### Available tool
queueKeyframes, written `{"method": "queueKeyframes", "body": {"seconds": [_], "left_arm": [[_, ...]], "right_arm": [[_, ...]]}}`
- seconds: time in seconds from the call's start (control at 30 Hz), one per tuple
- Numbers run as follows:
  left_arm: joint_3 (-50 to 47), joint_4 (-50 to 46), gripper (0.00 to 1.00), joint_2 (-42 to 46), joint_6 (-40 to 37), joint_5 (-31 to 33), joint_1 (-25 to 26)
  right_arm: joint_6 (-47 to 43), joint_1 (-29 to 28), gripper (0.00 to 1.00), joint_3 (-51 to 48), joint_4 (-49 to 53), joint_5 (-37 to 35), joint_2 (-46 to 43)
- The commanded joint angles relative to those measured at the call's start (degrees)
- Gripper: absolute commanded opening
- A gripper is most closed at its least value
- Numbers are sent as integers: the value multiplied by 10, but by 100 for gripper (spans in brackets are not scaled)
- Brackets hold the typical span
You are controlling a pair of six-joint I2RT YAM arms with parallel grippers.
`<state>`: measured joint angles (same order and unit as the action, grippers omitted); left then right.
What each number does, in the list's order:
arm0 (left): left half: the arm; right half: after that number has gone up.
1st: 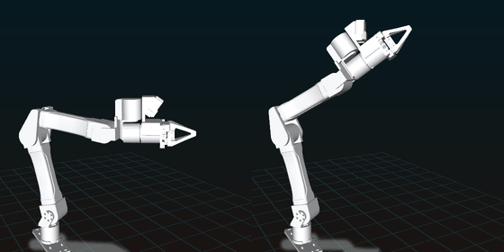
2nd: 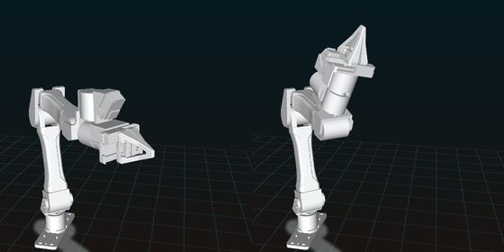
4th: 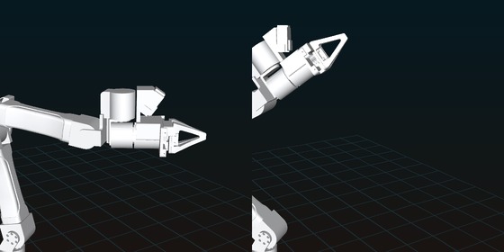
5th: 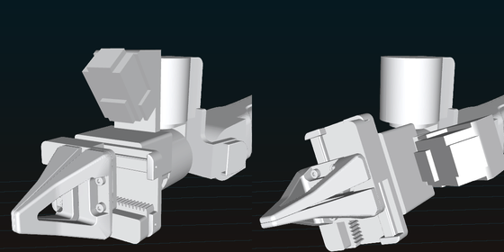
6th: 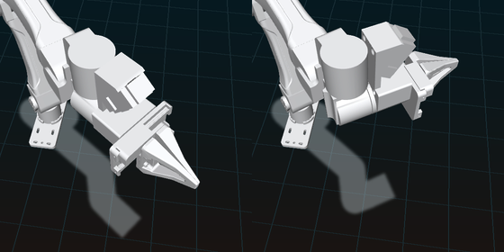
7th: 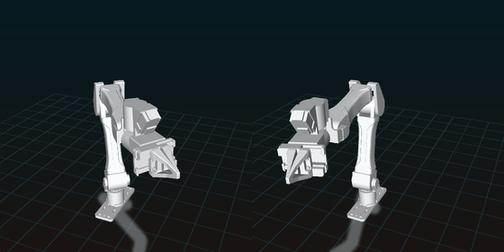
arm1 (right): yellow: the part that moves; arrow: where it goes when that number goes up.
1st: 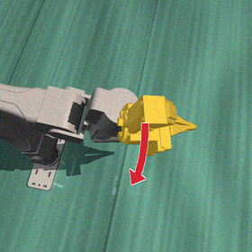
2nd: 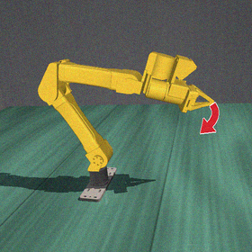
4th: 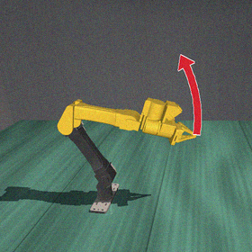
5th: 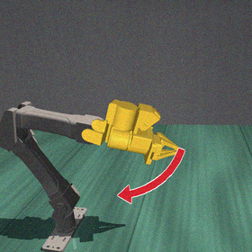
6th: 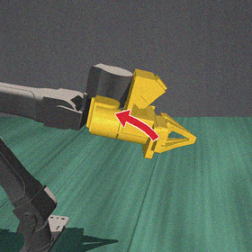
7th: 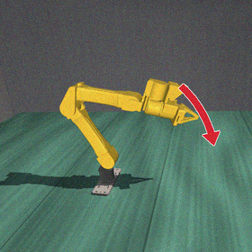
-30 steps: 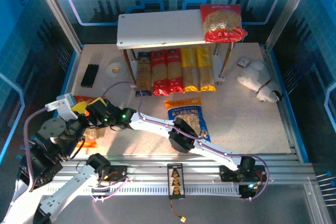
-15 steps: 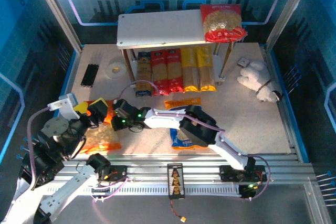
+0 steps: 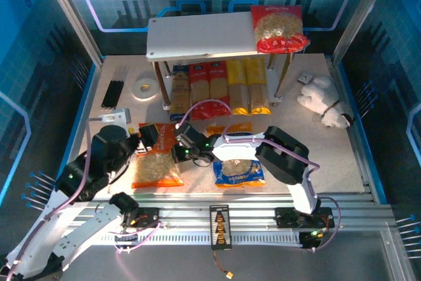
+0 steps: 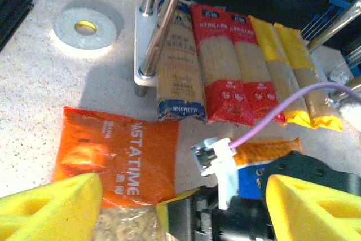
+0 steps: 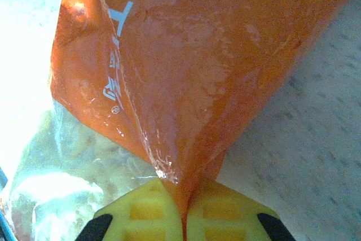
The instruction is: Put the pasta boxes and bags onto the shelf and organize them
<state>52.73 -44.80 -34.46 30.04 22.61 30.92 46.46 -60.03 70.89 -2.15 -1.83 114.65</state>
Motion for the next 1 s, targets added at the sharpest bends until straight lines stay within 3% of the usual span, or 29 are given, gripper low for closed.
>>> {"method": "queueKeyframes", "body": {"seconds": [0.0,0.3,0.6,0.63,0.7,0.8,0.97], "left_arm": [[-15,0,77,-4,8,-14,4],[-63,-16,75,-44,18,-9,12],[-93,-18,76,-139,53,35,84],[-98,-17,76,-144,57,36,86],[-106,-10,77,-145,62,36,87],[-115,-3,77,-141,65,41,87],[-129,11,77,-149,70,32,90]], "right_arm": [[0,6,0,-43,-24,-37,-50],[6,22,0,-119,-28,-59,-109],[16,20,0,-146,-30,-65,-130],[11,19,6,-146,-24,-67,-135],[-5,18,35,-148,-10,-79,-154],[-39,13,58,-150,31,-106,-200],[-88,8,64,-153,139,-153,-293]]}}
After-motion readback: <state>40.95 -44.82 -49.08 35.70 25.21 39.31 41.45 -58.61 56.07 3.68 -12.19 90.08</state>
